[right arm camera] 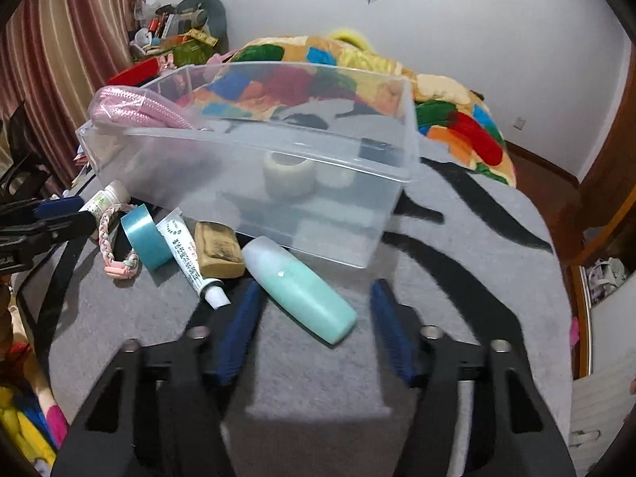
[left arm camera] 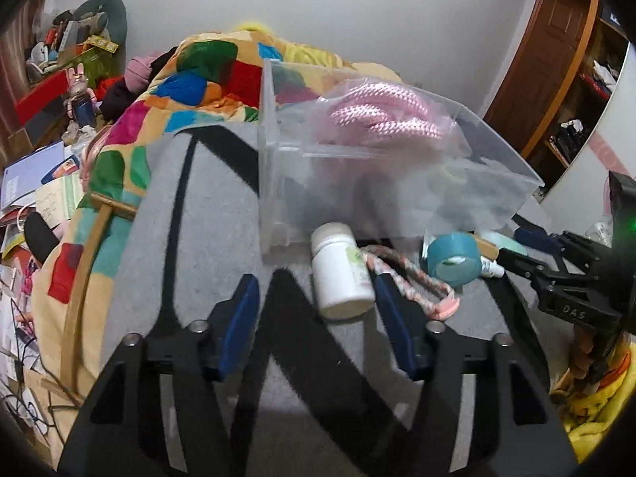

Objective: Organize objects
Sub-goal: 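Grasp the white pill bottle with the left tool while the right tool grasps the mint-green bottle, then carry the pill bottle and green bottle into the clear box with both tools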

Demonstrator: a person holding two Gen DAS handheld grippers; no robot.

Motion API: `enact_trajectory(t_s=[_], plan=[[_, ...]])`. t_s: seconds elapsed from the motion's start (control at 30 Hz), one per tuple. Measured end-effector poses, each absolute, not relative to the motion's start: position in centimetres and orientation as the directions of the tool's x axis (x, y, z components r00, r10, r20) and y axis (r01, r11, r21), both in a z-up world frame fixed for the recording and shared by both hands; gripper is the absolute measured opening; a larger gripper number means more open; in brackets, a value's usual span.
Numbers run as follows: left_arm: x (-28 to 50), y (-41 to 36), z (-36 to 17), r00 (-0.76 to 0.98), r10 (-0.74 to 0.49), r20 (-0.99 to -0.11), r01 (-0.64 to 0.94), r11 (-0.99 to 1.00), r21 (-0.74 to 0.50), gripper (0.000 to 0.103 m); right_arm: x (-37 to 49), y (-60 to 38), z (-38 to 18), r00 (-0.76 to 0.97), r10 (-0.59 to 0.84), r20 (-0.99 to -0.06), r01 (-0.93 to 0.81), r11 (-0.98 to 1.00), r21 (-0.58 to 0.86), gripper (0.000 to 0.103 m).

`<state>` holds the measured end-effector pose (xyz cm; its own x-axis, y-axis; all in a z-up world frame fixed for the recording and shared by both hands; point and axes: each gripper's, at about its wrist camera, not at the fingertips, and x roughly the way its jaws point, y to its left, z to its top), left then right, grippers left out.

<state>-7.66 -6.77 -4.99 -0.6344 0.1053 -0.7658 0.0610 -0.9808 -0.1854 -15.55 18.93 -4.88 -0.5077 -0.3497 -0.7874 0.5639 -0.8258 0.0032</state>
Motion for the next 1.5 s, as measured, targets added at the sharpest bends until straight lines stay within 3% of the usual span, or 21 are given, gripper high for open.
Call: enact_trajectory(t_s=[0.1, 0.23, 0.3, 0.6, 0.8, 0.93, 1.5], plan=[[-7.7, -5.8, -5.0, -0.649, 0.107, -0.753, 0.038, -0.984, -0.173, 0.053, -15.0, 19.0, -5.0, -0.507, -0.361, -0.782, 0.574, -0.819, 0.006, 0.039], [-7.9, -5.0, -5.8, -0.624, 0.104, -0.774, 0.018, -0.989, -0.147, 0.030, -13.6, 19.8, -5.0, -0.485, -0.386, -0.785, 0.581, -0.813, 0.040, 0.026], [-7.5, -5.0, -5.7, -0.631, 0.101, -0.770, 0.019, -0.989, -0.145, 0.029, -12.5, 20.4, -5.0, -0.457, -0.411, -0.789, 0.596, -0.800, 0.072, 0.021], [-4.9, -5.3, -5.4, -0.620, 0.136, -0.772, -0.035, -0.989, -0.147, 0.029, -9.9, 20.4, -4.1, -0.491, -0.376, -0.786, 0.611, -0.792, -0.003, 0.023], [-5.8, -4.7, -5.6, -0.626, 0.107, -0.772, -0.023, -0.993, -0.119, 0.037, -12.6, 19.5, -5.0, -0.453, -0.382, -0.806, 0.580, -0.813, 0.060, 0.024], [-5.6, -4.3, -5.6, -0.644, 0.078, -0.761, -0.021, -0.996, -0.084, 0.029, -12.1, 19.5, -4.9, -0.460, -0.395, -0.795, 0.569, -0.819, 0.078, 0.023], [-5.2, -6.0, 3.4, -0.809, 0.079, -0.582, -0.024, -0.995, -0.101, 0.029, -12.1, 20.3, 3.4, -0.614, -0.497, -0.613, 0.546, -0.829, 0.125, 0.023]])
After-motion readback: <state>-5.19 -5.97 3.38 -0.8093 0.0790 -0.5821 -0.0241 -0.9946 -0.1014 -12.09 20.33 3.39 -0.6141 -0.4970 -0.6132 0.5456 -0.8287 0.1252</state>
